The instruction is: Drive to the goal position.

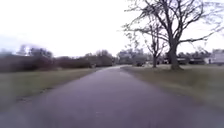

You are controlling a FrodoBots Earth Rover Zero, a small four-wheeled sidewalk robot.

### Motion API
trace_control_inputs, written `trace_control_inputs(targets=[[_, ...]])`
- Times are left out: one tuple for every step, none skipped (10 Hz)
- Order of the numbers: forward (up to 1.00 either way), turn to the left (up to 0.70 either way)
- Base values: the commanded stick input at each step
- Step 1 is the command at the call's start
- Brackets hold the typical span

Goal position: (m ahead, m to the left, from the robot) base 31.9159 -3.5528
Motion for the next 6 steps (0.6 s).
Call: trace_control_inputs(targets=[[1.0, 0.0], [1.0, 0.0], [1.0, 0.0], [1.0, 0.0], [1.0, 0.0], [1.0, 0.0]])
